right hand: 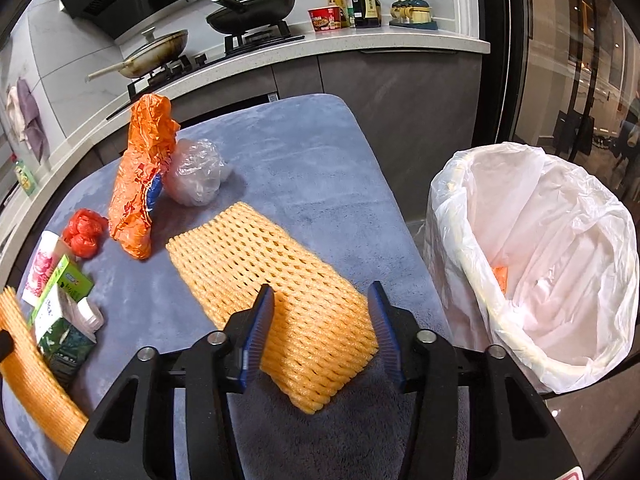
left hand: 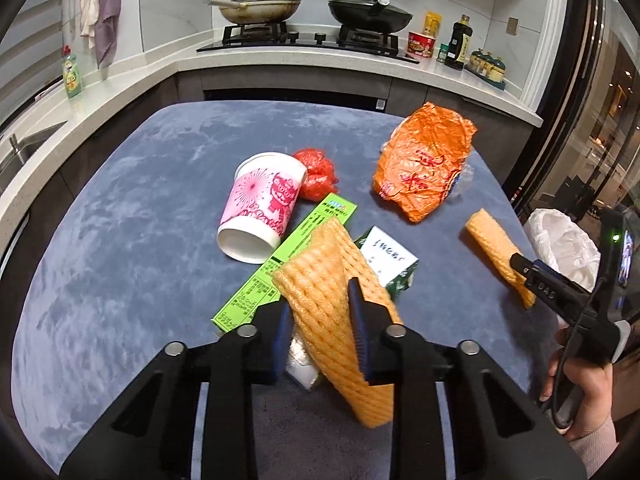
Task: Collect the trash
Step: 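Move both open tools back over the orange foam nets on the table, then grasp an orange foam net with the left tool while the right tool grasps another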
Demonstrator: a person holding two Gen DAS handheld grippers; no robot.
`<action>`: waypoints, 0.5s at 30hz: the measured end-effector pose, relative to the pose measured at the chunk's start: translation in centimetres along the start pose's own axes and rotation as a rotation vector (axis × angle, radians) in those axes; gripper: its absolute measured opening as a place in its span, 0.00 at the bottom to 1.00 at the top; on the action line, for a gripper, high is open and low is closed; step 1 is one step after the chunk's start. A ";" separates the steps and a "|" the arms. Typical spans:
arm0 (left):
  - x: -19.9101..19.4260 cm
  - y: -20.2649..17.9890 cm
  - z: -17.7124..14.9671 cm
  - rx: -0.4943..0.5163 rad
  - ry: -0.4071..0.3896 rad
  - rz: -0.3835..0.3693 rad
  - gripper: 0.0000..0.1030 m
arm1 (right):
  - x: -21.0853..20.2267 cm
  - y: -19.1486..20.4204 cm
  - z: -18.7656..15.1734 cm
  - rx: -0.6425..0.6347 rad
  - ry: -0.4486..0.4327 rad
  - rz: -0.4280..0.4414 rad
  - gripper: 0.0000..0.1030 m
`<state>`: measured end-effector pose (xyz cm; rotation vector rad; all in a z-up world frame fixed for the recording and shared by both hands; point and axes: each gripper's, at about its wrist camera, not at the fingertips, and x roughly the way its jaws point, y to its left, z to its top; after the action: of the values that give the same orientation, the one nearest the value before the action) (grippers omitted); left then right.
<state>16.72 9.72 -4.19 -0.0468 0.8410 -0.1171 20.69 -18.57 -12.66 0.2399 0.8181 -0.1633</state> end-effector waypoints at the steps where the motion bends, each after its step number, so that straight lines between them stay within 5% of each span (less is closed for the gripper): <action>1: -0.2 -0.1 0.1 0.001 -0.004 -0.005 0.20 | 0.0 0.0 0.0 -0.002 -0.001 -0.002 0.36; 3: -0.5 -0.2 0.2 0.004 -0.012 -0.011 0.13 | -0.1 0.0 -0.1 -0.008 -0.002 -0.012 0.29; 6: -1.3 -0.7 0.4 0.011 -0.026 -0.025 0.11 | -0.4 -0.3 -0.2 -0.008 0.004 -0.011 0.01; 14: -3.9 -2.1 1.0 0.027 -0.080 -0.064 0.11 | -2.6 -0.7 -0.6 0.016 -0.011 0.040 0.01; 15: -4.2 -2.2 1.1 0.027 -0.086 -0.068 0.11 | -2.8 -0.9 -0.6 0.027 -0.011 0.046 0.09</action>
<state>14.54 8.04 -0.17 -0.0552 0.7523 -0.1890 18.21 -19.11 -11.12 0.2827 0.7995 -0.1321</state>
